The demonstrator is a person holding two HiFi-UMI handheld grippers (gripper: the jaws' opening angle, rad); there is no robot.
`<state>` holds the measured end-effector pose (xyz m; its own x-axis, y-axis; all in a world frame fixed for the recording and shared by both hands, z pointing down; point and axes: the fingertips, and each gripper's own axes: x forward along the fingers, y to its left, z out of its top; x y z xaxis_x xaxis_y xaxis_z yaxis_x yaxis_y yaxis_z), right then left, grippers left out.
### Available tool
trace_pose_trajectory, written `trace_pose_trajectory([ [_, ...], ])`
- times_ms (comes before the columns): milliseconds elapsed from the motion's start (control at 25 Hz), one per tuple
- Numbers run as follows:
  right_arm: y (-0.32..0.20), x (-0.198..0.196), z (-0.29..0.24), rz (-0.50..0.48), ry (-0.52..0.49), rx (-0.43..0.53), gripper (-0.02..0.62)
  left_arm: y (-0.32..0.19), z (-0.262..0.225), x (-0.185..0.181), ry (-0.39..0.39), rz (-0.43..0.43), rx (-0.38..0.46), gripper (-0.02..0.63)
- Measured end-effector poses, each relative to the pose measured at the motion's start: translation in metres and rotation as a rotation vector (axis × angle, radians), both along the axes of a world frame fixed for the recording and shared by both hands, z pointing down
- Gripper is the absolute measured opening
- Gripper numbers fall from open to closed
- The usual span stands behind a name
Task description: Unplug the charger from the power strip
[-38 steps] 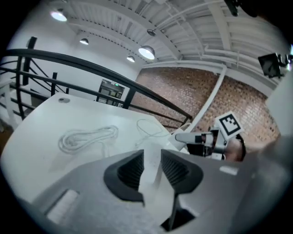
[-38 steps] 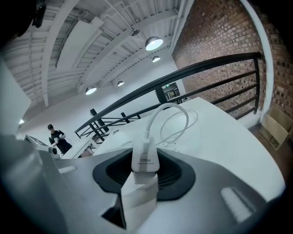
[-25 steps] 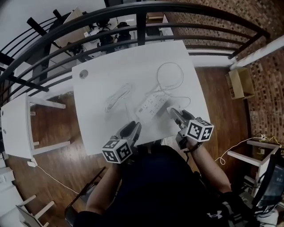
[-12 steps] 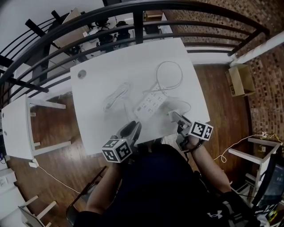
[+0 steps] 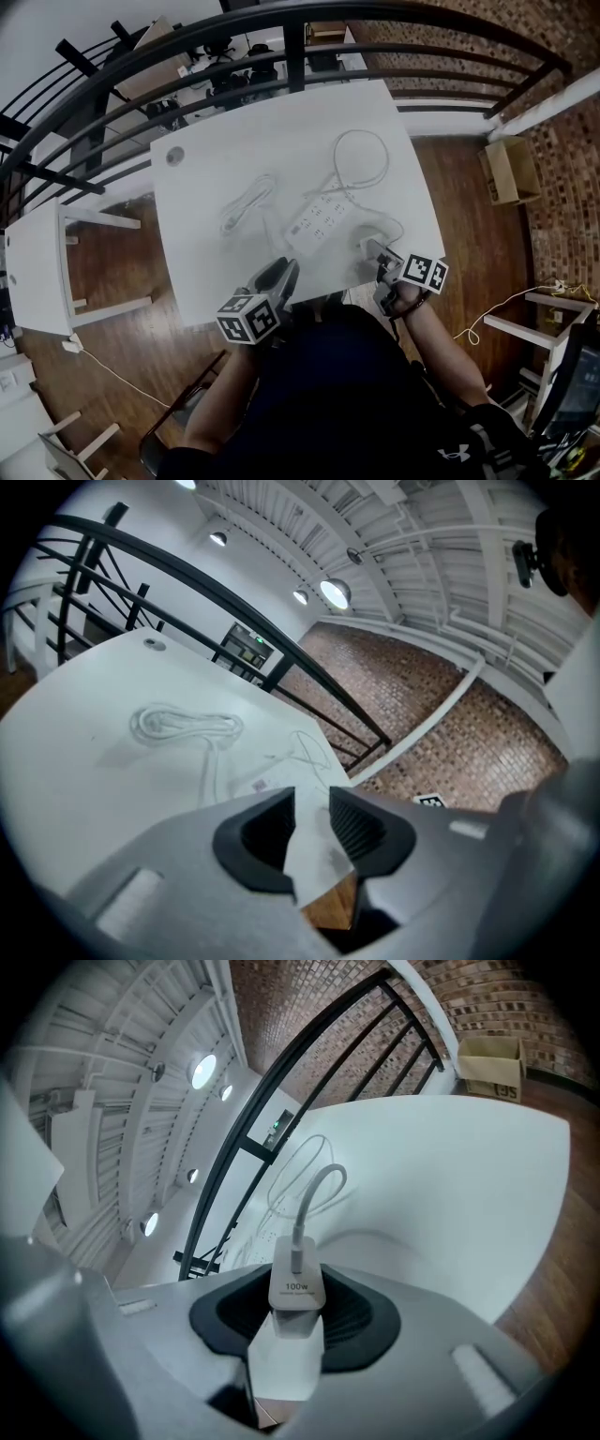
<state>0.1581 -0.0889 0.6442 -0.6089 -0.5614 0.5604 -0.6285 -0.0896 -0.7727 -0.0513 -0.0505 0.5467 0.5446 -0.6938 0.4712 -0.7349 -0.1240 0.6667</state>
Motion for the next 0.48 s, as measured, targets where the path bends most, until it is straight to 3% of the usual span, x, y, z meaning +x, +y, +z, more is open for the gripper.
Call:
trace_pose_trajectory([
  [480,0.006,0.004,0.015,-0.022,0.056,-0.027,0.144,-0.001,0.001,-0.001,-0.002,0.009,0.000,0.117],
])
